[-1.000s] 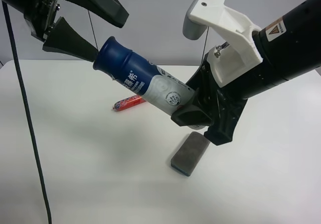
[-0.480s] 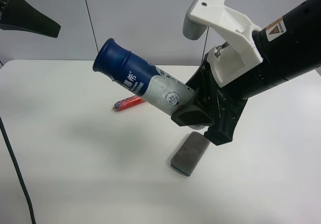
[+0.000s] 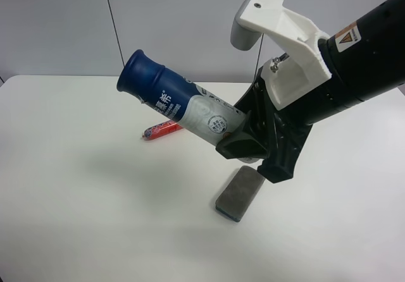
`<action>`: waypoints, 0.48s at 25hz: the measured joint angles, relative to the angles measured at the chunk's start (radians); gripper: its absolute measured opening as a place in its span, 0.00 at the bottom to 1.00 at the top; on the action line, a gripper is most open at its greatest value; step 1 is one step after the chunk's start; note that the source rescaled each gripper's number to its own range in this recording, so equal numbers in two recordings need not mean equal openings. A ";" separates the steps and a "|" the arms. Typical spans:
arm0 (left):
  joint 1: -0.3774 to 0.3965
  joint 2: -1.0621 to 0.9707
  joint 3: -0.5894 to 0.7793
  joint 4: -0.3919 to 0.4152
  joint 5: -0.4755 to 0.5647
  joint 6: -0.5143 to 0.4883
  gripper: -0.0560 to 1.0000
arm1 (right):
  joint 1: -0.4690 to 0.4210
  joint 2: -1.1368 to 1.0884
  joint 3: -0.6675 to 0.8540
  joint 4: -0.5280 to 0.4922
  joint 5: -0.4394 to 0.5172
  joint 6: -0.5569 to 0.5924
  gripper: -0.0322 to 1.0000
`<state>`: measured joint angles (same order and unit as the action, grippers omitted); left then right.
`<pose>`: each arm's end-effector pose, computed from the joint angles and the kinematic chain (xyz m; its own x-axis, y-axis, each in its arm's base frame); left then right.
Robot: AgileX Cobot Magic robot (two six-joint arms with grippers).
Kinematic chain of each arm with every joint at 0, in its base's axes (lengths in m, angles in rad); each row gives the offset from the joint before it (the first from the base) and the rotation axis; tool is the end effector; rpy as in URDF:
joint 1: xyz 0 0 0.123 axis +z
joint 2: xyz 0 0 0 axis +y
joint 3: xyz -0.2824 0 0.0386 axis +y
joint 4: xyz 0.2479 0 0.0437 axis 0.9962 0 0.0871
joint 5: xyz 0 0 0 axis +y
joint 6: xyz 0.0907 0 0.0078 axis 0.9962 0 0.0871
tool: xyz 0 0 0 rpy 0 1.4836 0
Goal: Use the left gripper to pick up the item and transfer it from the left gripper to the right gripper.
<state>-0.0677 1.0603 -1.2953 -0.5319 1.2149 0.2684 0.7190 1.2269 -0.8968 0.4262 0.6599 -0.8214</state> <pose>0.1765 -0.0554 0.4287 -0.7174 0.1069 -0.6884 0.4240 0.8511 -0.3096 0.1709 0.1803 0.2962 -0.1560 -0.7267 -0.6690 -0.9382 0.3209 -0.1299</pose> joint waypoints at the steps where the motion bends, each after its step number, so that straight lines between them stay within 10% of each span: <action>1: 0.000 -0.022 0.000 0.030 0.001 -0.011 0.99 | 0.000 0.000 0.000 0.000 0.000 0.000 0.03; 12: 0.001 -0.297 0.021 0.272 0.001 -0.106 0.99 | 0.000 0.000 0.000 0.000 0.000 0.006 0.03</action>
<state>-0.0666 0.7637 -1.2741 -0.2602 1.2161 0.1625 0.7190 1.2269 -0.8968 0.4262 0.6599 -0.8153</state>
